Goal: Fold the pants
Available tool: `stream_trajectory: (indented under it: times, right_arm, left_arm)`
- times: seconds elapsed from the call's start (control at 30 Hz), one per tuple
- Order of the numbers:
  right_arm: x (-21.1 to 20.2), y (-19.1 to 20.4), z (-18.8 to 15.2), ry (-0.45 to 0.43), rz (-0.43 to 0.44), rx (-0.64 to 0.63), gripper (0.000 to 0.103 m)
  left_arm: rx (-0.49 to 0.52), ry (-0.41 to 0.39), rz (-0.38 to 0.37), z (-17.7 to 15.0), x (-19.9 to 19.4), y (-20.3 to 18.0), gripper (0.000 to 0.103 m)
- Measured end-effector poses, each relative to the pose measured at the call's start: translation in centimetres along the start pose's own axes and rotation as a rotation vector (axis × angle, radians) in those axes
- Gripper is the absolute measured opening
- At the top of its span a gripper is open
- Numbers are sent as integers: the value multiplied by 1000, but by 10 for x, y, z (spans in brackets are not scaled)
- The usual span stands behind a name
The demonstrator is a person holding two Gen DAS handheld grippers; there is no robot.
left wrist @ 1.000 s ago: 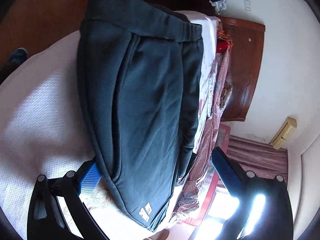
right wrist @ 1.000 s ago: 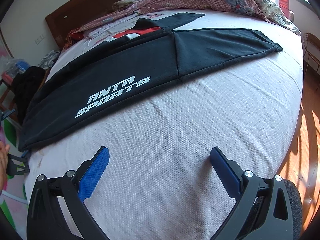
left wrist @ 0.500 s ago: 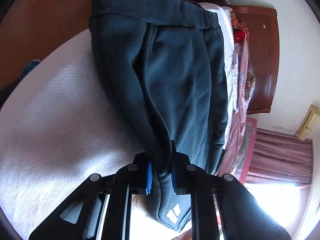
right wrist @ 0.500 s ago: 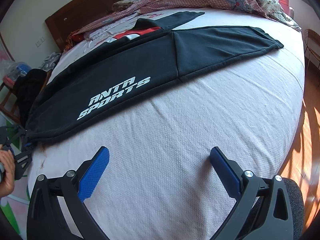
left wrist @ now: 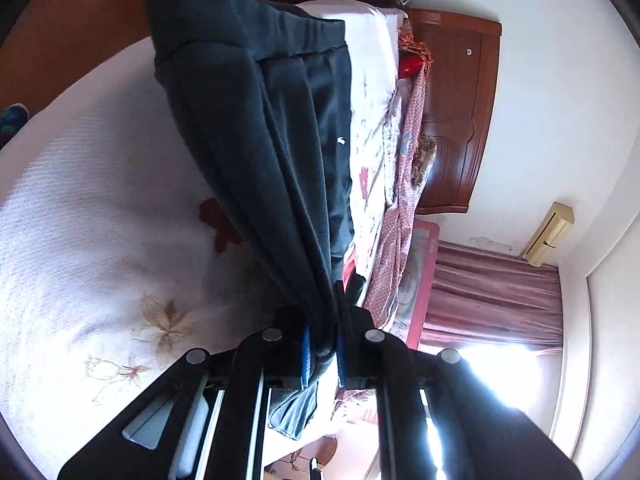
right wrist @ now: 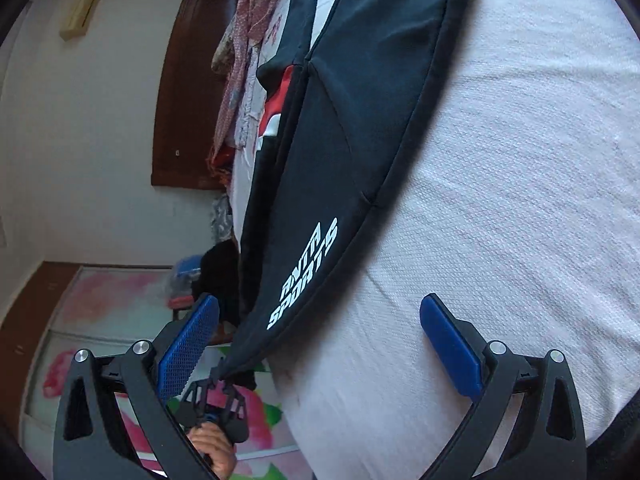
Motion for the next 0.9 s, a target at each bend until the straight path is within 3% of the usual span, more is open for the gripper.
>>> stream_trajectory:
  times: [0.2,0.47,0.5,0.57,0.6,0.63,0.73,0.9]
  right_arm:
    - [11,22,7,4,93,67,100]
    - [72,32,-19,147,19,94,79]
    - [83,31,-19,151,23,101,72]
    - [107,27,-26,195,-2,86,49]
    - [115,29,-26,215,-7,68,17]
    - [119,30,-28,217,-23,46,6]
    - [110,53,-33,210,-45,-90,5]
    - [74,83,-45,252,-12,-224,5]
  left_arm:
    - [10,19,-17,-6,-2,-12,8]
    - [11,18,-30,0,1,-11,8]
    - [11,15,-33,0,1,-10,8]
    - [16,5,-37,0,0,-8,8]
    - [27,-2,-37,1,0,-8,8]
    - [40,-12,-39,0,-2,-9,8]
    - [64,-52,-54,-2,-11,-7,8]
    - [137,-93,-76,-28,-42,-12,9]
Point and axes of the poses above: each gripper's, at about its wrist camera, not at the fingertips, and x roughly the way its jaws point, y to its left, z to its top, the point moved 5 cm from there along x, roughly the way its jaws point, and after that the axes turned 4 degrees about y, right-handed, at the moved point
